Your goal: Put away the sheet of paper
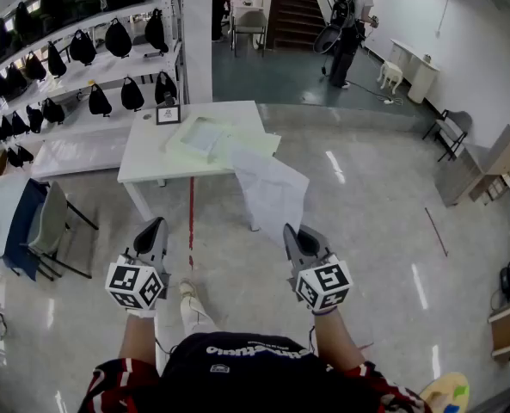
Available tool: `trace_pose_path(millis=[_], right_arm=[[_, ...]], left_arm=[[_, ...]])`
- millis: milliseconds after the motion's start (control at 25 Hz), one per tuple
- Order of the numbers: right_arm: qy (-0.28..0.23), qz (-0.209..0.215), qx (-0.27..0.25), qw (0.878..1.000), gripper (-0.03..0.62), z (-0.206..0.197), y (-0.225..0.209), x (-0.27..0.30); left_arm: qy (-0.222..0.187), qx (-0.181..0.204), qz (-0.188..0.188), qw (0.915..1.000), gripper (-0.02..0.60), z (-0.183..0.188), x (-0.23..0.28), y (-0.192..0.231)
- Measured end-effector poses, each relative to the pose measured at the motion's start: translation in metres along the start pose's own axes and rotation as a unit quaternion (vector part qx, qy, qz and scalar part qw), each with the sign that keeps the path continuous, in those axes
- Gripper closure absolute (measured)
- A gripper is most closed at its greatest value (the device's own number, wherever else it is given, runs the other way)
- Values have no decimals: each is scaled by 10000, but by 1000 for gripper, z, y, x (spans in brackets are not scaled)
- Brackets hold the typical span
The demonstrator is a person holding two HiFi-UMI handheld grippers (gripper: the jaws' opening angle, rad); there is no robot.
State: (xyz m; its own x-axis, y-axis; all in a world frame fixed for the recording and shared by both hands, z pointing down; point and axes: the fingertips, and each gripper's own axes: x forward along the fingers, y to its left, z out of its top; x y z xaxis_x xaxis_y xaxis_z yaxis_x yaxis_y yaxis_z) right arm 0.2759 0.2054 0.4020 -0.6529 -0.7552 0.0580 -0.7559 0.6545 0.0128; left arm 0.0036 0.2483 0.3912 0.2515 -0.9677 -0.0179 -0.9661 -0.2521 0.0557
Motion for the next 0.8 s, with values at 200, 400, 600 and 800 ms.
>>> trace_pose_path(millis=[200,400,600,800], right_arm=[[-13,30,5,10000,591,2,0,-3],[-18,24,-63,10000,591,5,-1,-4],[-108,130,16,9999,591,5,7,4],[-115,221,-37,9997,591,5,17,11]], left_arm=[[6,35,-23,10000,577,2,-2,-5],[21,46,-8,10000,577,3,-3,-7],[55,21,24,10000,577,-1,-4,1],[-2,-13,67,10000,577,-2,-4,10]])
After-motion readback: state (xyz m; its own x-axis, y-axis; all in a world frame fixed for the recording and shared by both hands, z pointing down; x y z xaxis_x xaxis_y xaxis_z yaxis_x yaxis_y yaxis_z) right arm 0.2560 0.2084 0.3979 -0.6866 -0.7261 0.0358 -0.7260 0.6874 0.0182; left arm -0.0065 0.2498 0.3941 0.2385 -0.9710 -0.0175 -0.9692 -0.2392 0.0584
